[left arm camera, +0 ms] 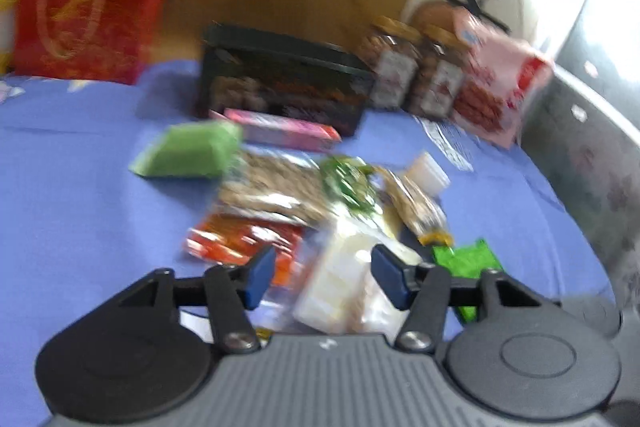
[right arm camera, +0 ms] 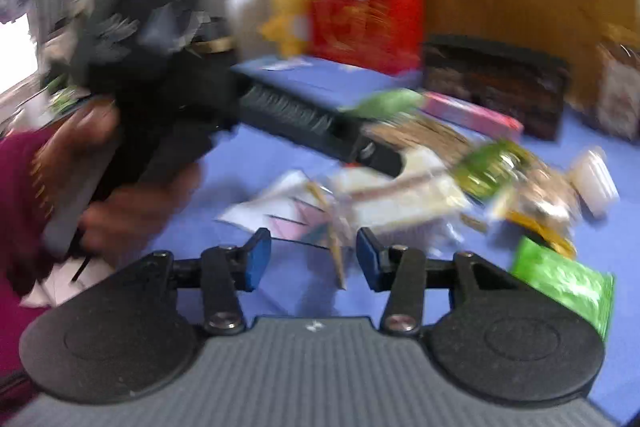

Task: Organize snacks
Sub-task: 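Grasp the clear bag with white bar in the left gripper and lift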

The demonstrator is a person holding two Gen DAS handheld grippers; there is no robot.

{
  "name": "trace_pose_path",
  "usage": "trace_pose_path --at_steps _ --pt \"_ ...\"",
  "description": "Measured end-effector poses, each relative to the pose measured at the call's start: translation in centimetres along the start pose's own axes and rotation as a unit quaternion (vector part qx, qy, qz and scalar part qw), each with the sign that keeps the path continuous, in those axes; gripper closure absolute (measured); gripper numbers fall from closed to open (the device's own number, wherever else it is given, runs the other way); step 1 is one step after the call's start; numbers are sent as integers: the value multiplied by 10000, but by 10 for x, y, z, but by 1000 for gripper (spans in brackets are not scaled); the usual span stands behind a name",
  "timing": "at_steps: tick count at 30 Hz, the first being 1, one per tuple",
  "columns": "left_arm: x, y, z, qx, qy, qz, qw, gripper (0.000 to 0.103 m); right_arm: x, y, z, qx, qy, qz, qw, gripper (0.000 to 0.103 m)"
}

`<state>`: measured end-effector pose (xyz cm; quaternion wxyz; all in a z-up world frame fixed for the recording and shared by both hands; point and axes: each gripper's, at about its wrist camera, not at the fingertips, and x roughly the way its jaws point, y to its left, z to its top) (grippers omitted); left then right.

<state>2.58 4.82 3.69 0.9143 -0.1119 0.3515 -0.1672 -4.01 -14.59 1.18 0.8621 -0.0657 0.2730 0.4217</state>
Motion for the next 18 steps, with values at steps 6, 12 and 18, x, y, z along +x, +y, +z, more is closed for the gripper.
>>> trace_pose_path --at_steps 6,12,18 --pt "-51 28 -5 -437 -461 84 9979 33 -8 -41 13 499 -306 -601 9965 53" --pt "-41 29 -33 -908 245 -752 9927 34 17 -88 24 1605 -272 -477 9855 53" --pt "-12 22 -43 -940 677 -706 9908 35 20 -85 7 2016 4 72 9794 53"
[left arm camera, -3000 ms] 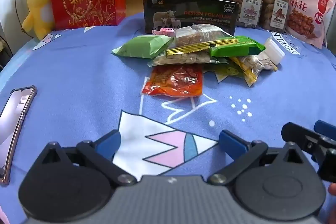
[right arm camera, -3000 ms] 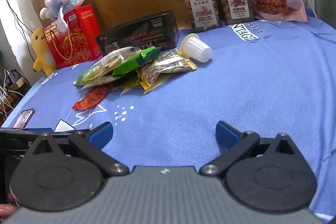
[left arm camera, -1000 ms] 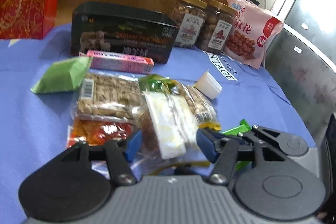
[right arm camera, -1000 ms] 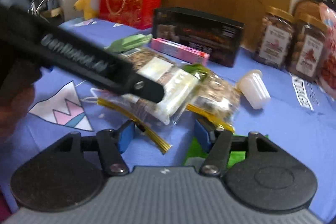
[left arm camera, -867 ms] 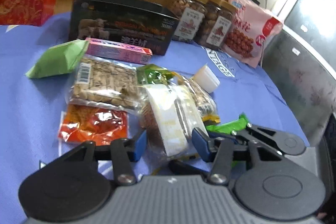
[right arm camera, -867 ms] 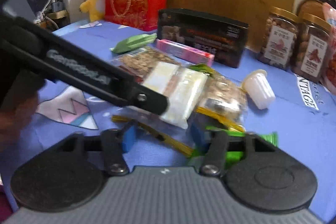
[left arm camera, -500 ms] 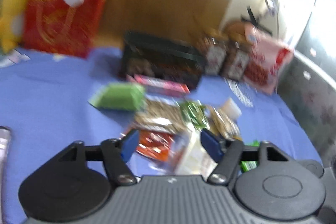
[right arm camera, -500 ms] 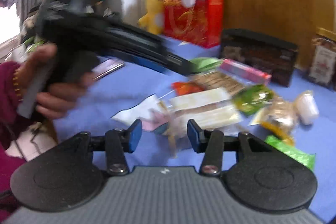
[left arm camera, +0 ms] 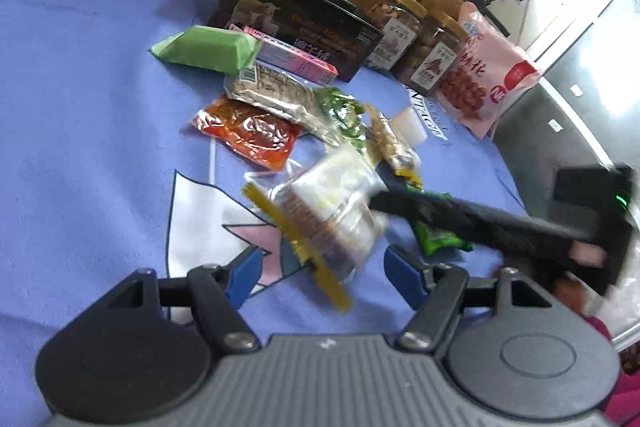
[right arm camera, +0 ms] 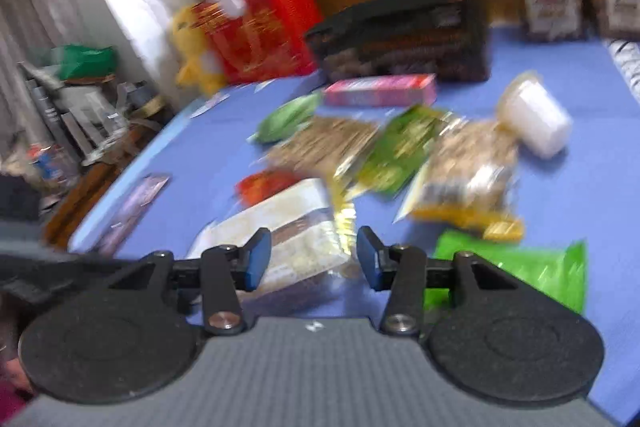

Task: Organize snacks
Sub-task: 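Grasp the clear bag with white bar in the left gripper and lift, then lower the bag into the black tin box and open the left gripper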

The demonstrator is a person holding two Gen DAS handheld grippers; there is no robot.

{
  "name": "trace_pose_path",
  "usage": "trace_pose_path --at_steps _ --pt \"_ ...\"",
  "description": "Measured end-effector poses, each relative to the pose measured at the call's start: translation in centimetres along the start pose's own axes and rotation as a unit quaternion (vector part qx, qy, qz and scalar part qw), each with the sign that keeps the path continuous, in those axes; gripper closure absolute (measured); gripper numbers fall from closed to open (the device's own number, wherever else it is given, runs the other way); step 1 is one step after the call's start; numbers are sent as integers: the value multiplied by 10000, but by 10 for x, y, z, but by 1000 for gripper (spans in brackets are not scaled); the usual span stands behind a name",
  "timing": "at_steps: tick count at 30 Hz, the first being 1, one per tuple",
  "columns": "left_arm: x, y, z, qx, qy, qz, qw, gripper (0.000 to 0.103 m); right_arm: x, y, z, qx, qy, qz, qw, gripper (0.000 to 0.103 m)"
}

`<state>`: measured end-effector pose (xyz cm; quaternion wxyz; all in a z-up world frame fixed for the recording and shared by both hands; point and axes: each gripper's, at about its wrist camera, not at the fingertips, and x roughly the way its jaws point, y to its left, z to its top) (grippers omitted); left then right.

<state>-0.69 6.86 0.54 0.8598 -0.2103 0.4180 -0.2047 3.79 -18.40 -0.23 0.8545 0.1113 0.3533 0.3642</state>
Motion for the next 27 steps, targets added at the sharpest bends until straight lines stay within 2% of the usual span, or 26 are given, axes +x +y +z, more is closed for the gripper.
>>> trace_pose_path --at_steps 2,4,7,10,13,15,16,19,21,27 --pt "-4 3 4 4 -96 44 9999 34 -13 11 -11 -298 9 218 9993 53" --pt "-9 6 7 -37 -180 110 9998 34 -20 21 -18 -676 -34 133 9976 50" --pt "-9 7 11 -86 -176 106 9998 34 -20 30 -26 -1309 -31 -176 9912 32" --pt "-5 1 11 17 -99 57 9999 34 -11 33 -30 -1876 150 -468 9810 32" --pt "8 -5 9 163 52 -11 9999 34 7 32 -31 -2277 240 -577 9717 32" --pt "15 -9 6 287 -16 -5 9996 40 12 36 -31 -2327 192 -506 9710 40" --pt "17 -14 5 395 -16 58 9992 42 12 41 -31 -2318 186 -452 9715 48" --pt "12 -26 4 654 -53 163 9977 42 8 55 -39 -2545 -10 -605 9652 50" --pt "4 -29 7 699 -147 108 9974 42 0 60 -39 -2596 -178 -641 9634 52" --pt "-12 -38 38 875 -611 -63 9943 42 -9 58 -11 -2413 -691 -662 9657 54"
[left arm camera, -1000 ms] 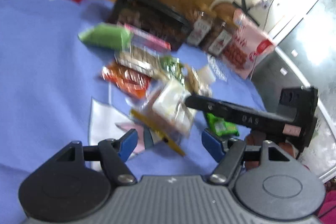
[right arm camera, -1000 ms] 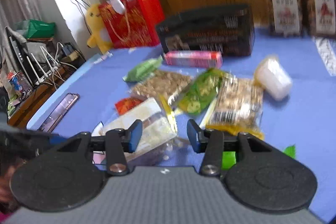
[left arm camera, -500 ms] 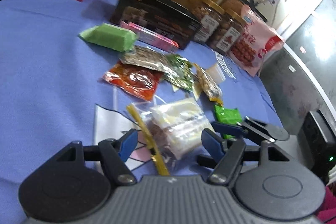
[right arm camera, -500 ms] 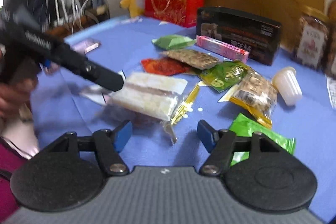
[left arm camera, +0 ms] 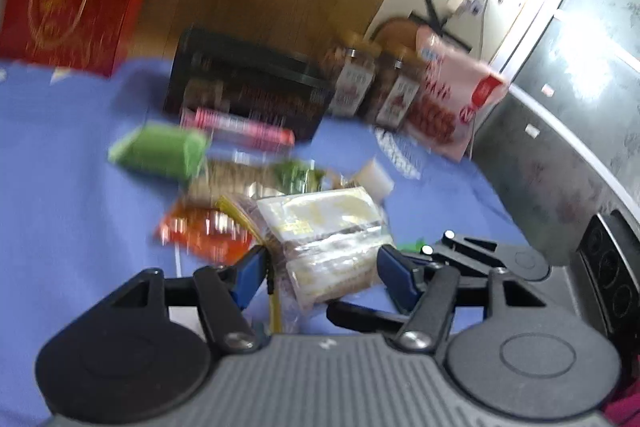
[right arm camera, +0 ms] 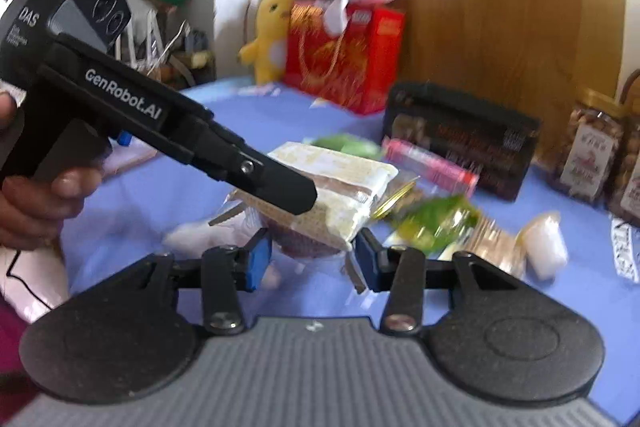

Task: Organize snacks
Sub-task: 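Lower the bag into the black tin box and open the left gripper, then grasp the pink UHA candy box with the left gripper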

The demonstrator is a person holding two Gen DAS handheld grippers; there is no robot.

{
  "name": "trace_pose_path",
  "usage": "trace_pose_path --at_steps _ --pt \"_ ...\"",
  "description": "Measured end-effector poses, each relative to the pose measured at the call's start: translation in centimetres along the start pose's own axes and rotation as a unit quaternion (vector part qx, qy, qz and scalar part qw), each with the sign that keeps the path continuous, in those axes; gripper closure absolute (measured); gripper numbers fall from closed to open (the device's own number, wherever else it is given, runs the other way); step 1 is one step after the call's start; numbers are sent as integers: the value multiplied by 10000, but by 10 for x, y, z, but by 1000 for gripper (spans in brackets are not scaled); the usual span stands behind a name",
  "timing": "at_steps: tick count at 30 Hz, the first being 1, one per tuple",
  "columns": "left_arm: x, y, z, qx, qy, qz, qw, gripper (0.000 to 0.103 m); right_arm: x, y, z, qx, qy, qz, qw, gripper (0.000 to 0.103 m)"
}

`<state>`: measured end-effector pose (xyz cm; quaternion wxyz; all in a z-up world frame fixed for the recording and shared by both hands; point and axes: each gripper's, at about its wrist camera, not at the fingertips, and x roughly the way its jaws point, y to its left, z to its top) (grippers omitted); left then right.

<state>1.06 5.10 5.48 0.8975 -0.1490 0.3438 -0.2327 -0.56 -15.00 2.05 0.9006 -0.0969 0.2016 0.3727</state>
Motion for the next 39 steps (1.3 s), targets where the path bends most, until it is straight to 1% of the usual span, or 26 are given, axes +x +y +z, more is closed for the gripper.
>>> trace_pose_path --at_steps 4,8,11,15,18,19,20,21,22,23,25,26,28,30,31,32,34,36,37,38,39 --pt "12 -3 39 207 -240 14 9995 42 11 -15 23 82 -222 -271 9994 54" --pt "37 1 92 344 -448 3 9984 42 33 -51 57 269 -313 -503 9979 54" --pt "61 6 131 406 -599 40 9974 42 57 -83 80 502 -322 -568 9966 54" --pt "100 21 172 292 -581 129 9978 42 95 -124 100 898 -198 -627 9938 54" --pt "131 33 186 287 -440 327 9981 40 126 -143 103 1037 10 -734 9919 50" --pt "139 38 188 270 -371 402 9981 40 134 -146 102 1045 106 -815 9911 49" --pt "145 42 188 225 -253 502 9982 40 139 -149 101 1025 164 -902 9905 45" --pt "144 48 187 132 -186 482 9986 40 139 -149 99 1009 179 -1039 9893 45" --pt "138 53 183 20 -234 357 9991 40 134 -149 96 1038 143 -1198 9873 45" --pt "126 59 178 -85 -384 248 9989 38 124 -151 93 1116 48 -1239 9860 45" --pt "100 70 166 -226 -661 171 9974 37 101 -153 84 1450 -142 -1139 9828 45" --pt "88 76 156 -286 -758 150 9966 36 94 -156 81 1620 -151 -1030 9813 46" --pt "77 86 140 -413 -783 270 9957 36 84 -154 68 1830 -27 -831 9796 46" --pt "80 100 129 -617 -620 375 9955 36 84 -149 57 1889 220 -869 9779 50" --pt "86 107 125 -770 -484 399 9951 36 87 -145 53 1867 359 -834 9782 56" --pt "95 113 124 -929 -321 376 9944 37 93 -142 49 1868 529 -822 9775 56" --pt "116 118 122 -994 -63 351 9944 37 107 -141 48 1908 808 -864 9745 56" --pt "138 118 119 -1042 212 458 9933 40 123 -143 48 1966 1068 -886 9706 56" --pt "146 118 117 -1064 336 387 9930 42 130 -144 47 1994 1137 -886 9692 56" --pt "153 117 114 -1123 482 328 9920 49 137 -145 46 2013 1198 -782 9690 58" --pt "156 113 110 -1105 526 389 9917 50 142 -143 44 2058 1278 -714 9676 59"
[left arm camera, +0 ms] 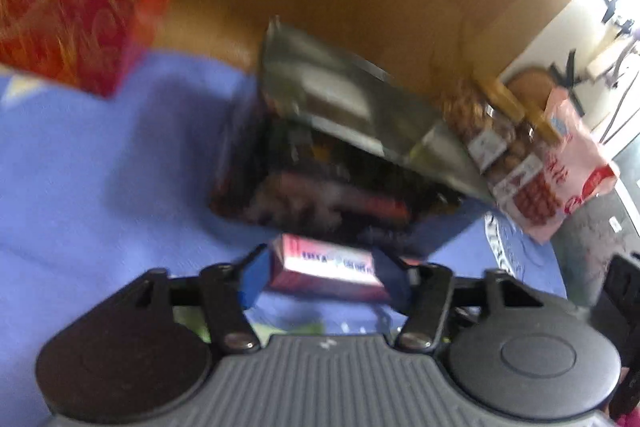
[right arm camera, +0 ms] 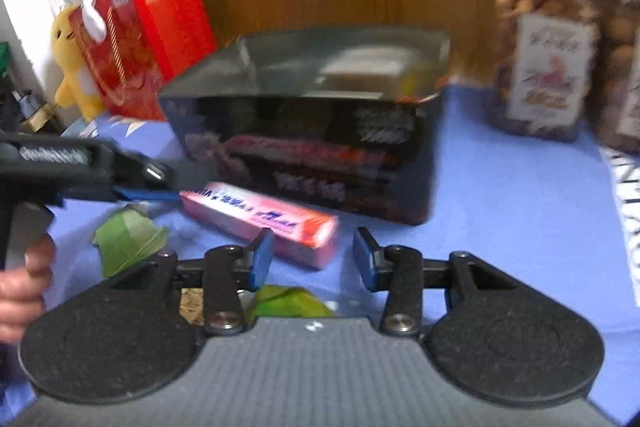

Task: Organize snacks
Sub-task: 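Grasp the pink UHA candy box with the left gripper, then carry the pink candy box into the black tin and release it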

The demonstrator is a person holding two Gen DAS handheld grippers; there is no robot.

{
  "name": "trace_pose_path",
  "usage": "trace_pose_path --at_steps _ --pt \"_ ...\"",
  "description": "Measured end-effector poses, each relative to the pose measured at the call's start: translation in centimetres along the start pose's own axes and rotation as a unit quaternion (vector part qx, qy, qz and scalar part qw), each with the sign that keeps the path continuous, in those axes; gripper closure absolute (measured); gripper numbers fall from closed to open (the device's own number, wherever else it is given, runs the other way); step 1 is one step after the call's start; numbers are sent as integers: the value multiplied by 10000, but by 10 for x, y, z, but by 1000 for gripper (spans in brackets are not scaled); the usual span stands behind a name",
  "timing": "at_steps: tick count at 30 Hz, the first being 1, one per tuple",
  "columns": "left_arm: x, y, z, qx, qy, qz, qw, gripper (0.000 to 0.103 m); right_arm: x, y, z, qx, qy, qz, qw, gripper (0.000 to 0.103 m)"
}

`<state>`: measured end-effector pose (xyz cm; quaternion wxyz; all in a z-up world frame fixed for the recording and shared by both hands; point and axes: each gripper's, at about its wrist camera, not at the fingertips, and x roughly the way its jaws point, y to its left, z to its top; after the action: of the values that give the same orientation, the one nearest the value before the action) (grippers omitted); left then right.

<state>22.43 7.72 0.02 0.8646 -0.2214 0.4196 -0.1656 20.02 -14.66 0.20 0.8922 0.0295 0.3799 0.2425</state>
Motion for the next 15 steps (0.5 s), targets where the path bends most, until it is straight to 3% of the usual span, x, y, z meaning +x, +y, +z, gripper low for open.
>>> trace_pose_path --at_steps 4,10,15 --pt "-10 -21 -15 370 -173 244 9989 50 -8 10 -7 -173 -159 -130 9996 59" --pt "-60 -40 -31 509 -498 -100 9974 50 -56 28 -22 -480 -630 -254 9965 59" --pt "-109 -45 -82 680 -643 -117 9955 50 -99 54 -59 -987 -909 -130 9909 59"
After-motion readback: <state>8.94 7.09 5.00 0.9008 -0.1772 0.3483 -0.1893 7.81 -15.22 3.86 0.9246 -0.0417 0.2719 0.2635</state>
